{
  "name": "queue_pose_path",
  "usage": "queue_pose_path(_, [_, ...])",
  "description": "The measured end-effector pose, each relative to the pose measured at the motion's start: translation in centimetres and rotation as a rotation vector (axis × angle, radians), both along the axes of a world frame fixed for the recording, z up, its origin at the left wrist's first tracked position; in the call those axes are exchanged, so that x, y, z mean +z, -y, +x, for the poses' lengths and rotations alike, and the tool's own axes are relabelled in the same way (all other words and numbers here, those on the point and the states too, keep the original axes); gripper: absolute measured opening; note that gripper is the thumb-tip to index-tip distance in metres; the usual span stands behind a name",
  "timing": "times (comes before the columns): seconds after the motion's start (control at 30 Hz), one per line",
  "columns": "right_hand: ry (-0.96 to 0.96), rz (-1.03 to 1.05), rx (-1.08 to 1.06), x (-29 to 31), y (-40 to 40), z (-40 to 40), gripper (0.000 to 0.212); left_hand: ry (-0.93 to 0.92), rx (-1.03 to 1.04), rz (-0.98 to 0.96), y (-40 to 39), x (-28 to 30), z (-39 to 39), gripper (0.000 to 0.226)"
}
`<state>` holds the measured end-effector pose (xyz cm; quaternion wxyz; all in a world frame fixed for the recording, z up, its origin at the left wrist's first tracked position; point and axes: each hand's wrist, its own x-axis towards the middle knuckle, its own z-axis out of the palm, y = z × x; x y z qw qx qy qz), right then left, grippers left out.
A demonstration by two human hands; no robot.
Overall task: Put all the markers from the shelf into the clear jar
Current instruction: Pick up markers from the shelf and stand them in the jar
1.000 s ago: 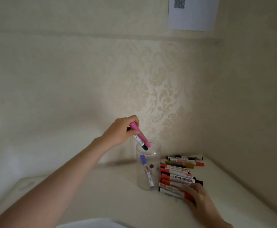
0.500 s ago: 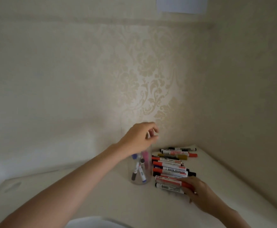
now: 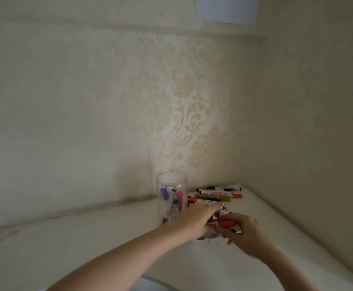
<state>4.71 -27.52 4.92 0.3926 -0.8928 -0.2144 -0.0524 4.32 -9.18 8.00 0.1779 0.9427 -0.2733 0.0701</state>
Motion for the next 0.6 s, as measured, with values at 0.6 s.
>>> queue_pose_path(0.6, [0.742, -0.144, 0.093, 16.6, -9.2, 5.5, 0.027, 0.004, 0.483, -0.438, -13.0, 8.3, 2.6, 0.032])
